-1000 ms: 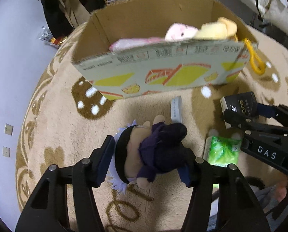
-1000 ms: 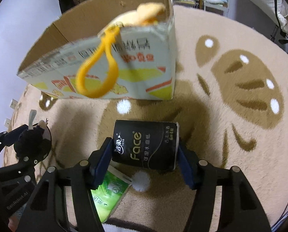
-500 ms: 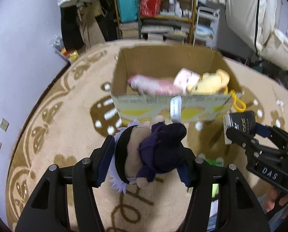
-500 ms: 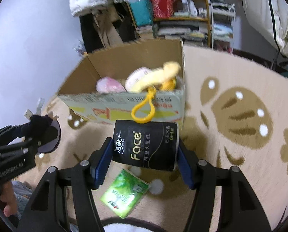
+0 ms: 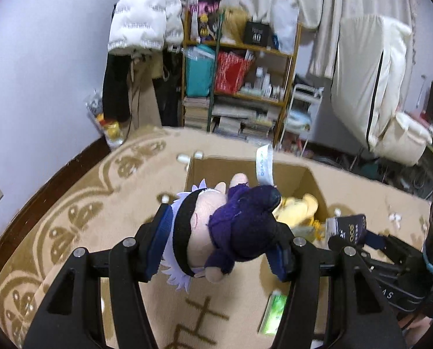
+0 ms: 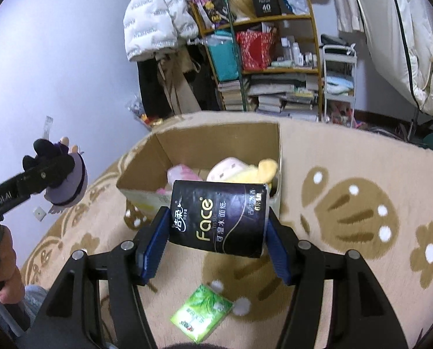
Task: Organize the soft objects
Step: 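Lift the plush doll with the left gripper while the right gripper carries the tissue roll over the box, then open the left gripper to drop the doll into the box while the right gripper releases the tissue roll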
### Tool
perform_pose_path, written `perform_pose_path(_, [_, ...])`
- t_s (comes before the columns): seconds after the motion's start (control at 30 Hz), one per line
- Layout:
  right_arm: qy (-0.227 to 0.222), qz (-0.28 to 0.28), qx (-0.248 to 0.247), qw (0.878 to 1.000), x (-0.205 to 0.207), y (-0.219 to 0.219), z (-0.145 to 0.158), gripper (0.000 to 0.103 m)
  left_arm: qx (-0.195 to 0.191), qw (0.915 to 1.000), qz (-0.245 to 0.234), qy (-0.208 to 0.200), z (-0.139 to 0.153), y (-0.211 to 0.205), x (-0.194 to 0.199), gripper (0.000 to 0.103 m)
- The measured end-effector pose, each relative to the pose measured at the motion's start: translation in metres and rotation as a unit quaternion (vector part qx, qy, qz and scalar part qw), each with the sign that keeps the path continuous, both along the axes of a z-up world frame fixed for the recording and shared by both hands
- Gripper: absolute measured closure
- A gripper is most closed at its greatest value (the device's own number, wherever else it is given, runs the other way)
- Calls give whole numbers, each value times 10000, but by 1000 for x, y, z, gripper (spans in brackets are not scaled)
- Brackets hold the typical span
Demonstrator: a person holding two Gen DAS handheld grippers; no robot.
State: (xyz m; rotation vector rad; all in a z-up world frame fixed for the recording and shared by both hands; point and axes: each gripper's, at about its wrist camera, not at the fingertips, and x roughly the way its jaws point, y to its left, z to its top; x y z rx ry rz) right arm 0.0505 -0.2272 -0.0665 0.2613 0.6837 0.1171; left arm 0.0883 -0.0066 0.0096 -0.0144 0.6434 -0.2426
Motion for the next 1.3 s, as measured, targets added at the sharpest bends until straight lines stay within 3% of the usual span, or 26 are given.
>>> perform_pose_path(0.43, [-497, -11, -117, 9987, 31, 1, 13, 37, -138, 9990, -227, -365, 4, -17, 36, 45])
perform_pose_path(0.9, [-397, 293, -494, 9976, 70, 7, -5, 37, -213, 9989, -425, 3, -28, -28, 67, 44])
perform_pose_path(1.3, [-266, 210, -142, 9993, 78, -7, -19, 36, -32, 9991, -340, 263, -43, -34, 84, 42])
